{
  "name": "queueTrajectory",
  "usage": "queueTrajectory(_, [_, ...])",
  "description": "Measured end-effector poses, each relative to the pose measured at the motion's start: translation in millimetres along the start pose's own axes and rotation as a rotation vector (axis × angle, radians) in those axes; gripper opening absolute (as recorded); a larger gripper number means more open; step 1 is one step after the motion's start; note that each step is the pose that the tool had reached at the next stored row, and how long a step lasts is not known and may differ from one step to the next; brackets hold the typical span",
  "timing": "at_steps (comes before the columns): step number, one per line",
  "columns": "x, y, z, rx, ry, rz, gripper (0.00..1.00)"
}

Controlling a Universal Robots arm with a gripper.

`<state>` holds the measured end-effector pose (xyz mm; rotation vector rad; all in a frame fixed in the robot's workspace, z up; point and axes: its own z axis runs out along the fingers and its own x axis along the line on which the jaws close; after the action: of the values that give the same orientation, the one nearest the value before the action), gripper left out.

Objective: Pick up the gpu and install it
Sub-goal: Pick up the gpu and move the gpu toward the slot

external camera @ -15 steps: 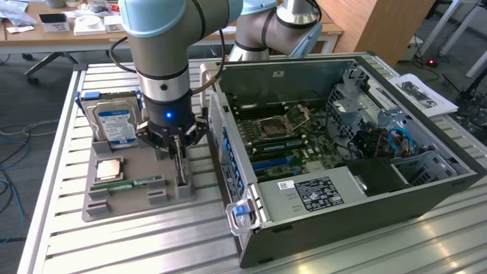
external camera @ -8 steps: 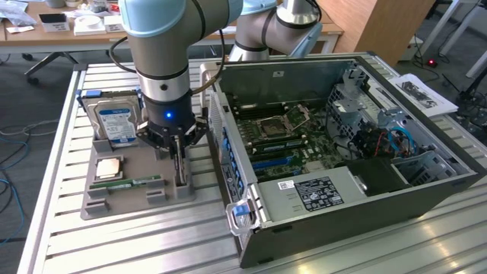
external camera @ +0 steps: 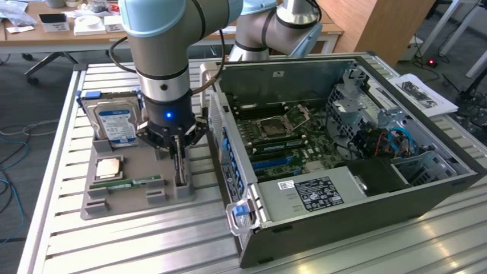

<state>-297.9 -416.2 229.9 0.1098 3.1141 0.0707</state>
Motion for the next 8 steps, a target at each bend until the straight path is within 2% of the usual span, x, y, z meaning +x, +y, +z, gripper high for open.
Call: queueTrajectory(8, [-0.1,0.0,0.2,-0.0008,0.0016,-0.035,0.27])
